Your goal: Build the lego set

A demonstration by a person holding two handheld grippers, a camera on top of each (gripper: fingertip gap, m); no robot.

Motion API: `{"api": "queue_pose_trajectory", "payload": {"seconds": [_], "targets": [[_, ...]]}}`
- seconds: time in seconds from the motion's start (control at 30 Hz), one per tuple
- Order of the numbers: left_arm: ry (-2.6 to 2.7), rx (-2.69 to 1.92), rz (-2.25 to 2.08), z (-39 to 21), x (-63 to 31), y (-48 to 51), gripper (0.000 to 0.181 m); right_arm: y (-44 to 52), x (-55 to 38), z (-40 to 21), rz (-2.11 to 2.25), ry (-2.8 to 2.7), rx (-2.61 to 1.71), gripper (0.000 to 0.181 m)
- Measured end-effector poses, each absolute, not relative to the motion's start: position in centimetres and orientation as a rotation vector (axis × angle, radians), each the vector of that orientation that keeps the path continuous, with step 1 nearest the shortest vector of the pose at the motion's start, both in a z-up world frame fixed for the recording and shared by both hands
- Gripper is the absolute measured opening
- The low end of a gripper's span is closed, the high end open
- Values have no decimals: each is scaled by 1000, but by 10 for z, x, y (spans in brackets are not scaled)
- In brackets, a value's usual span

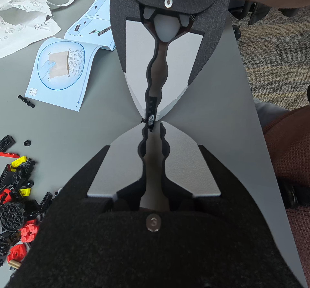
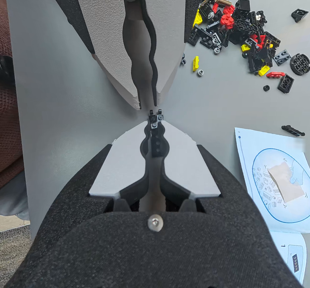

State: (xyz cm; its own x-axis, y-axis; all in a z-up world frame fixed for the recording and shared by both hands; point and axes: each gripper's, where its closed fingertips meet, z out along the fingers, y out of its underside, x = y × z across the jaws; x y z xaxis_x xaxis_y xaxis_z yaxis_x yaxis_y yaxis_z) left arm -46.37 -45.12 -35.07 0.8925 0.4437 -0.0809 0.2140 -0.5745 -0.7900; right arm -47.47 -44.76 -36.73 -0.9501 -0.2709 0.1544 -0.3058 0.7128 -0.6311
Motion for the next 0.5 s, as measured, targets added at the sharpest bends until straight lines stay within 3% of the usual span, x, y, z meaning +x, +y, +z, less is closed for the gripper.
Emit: {"api": "queue_pose_trajectory", "payload": {"seconds": [0.5], "targets": [[-447,-2171,168,-348,-449,-438,12,-441,-481,-363,1108,-2868,345,9]]}}
